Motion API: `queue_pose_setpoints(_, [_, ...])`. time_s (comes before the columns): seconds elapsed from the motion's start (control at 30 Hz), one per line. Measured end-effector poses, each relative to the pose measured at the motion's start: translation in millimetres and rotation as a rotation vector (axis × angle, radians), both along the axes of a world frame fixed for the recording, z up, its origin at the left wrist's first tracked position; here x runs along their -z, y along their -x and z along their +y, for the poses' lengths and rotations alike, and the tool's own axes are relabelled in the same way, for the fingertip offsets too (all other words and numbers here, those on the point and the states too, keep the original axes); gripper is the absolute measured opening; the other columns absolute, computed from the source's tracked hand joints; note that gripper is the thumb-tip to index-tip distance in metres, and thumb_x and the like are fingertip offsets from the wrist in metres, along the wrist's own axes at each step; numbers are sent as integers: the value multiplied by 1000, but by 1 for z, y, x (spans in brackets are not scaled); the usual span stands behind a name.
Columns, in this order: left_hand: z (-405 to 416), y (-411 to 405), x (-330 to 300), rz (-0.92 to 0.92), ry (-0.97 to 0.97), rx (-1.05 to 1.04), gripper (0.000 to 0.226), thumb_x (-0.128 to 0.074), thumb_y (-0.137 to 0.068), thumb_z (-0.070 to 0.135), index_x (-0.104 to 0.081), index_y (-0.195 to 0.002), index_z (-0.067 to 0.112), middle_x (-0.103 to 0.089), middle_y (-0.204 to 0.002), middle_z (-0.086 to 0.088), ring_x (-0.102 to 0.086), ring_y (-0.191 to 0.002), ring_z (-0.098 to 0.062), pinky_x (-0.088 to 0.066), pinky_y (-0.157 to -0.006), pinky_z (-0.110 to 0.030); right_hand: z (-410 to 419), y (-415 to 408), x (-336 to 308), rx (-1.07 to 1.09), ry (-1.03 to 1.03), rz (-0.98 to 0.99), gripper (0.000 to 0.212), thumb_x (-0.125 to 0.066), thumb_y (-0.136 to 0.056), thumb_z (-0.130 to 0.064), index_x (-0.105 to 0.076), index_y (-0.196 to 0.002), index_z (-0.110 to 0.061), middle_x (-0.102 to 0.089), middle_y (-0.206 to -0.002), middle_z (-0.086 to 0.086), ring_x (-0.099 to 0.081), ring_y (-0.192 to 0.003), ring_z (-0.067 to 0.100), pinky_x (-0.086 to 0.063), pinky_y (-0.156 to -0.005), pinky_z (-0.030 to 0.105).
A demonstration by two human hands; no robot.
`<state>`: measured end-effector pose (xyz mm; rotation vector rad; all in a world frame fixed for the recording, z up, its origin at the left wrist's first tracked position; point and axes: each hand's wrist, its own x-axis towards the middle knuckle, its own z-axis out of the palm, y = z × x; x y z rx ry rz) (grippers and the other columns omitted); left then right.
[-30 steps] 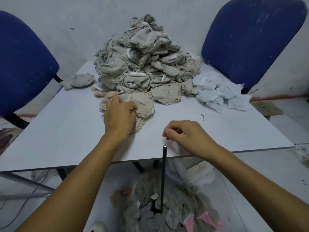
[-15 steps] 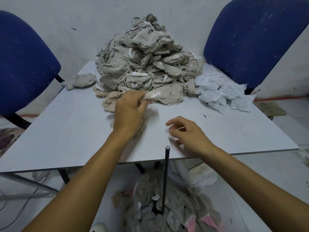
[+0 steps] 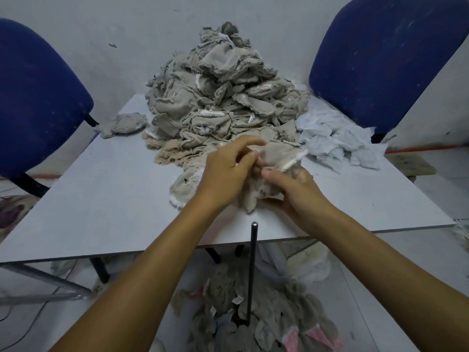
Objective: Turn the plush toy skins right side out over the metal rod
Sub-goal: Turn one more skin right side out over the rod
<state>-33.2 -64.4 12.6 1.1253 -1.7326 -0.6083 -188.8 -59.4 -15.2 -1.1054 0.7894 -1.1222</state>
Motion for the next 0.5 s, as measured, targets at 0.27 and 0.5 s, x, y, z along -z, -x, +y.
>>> queue_pose_setpoints(0.27, [-6, -1, 8, -82, -157, 3, 25, -83, -77, 27, -64, -93, 24, -63, -97, 2, -60, -94, -17, -50, -81, -37, -7, 22, -7, 7, 117, 204, 101, -69, -79, 3, -21, -149, -51, -47, -139, -2, -69, -106, 18, -60, -75, 37])
queue_pose_setpoints(0.5, [-11, 4, 10, 272, -317, -198, 26, -79, -82, 37, -73, -85, 12, -69, -70, -8, -62, -59, -30, -54, -66, -51, -2, 24, -7, 567, 954, 904, 25, -69, -89, -14, -70, -114, -19, -43, -110, 5, -52, -95, 21, -53, -75, 38])
